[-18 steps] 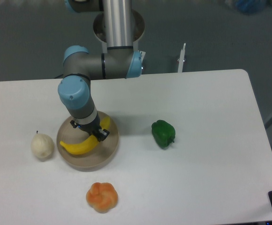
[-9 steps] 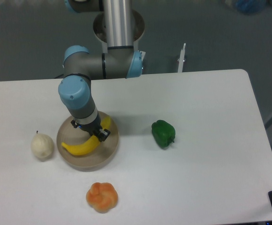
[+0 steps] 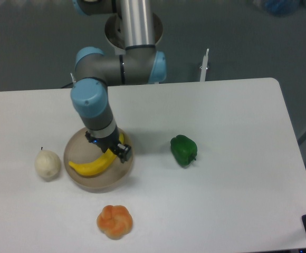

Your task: Place bananas on a plate

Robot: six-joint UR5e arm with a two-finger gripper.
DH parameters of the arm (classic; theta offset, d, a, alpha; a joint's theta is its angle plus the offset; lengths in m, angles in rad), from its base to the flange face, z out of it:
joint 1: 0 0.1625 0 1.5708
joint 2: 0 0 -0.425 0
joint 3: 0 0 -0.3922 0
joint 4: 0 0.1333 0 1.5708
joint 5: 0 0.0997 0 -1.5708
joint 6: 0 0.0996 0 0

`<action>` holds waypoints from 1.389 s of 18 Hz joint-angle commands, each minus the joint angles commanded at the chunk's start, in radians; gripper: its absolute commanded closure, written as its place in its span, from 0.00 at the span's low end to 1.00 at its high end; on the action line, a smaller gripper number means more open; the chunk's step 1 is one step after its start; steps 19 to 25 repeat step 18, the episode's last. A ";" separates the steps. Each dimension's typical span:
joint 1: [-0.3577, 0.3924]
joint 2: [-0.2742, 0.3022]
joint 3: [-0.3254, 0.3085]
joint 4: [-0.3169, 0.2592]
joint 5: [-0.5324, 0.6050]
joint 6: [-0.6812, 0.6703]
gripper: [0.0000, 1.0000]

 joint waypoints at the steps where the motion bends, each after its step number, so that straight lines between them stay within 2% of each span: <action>1: 0.020 0.008 0.012 0.002 -0.002 0.002 0.00; 4: 0.055 0.009 0.066 0.002 0.000 0.002 0.00; 8: 0.112 0.006 0.113 0.003 0.000 0.119 0.00; 11: 0.161 0.003 0.144 0.002 0.000 0.250 0.00; 14: 0.224 0.003 0.157 0.000 0.000 0.461 0.00; 16: 0.259 0.002 0.163 0.000 0.000 0.534 0.00; 18: 0.267 -0.004 0.179 0.000 -0.002 0.552 0.00; 25: 0.267 -0.004 0.179 0.000 -0.002 0.552 0.00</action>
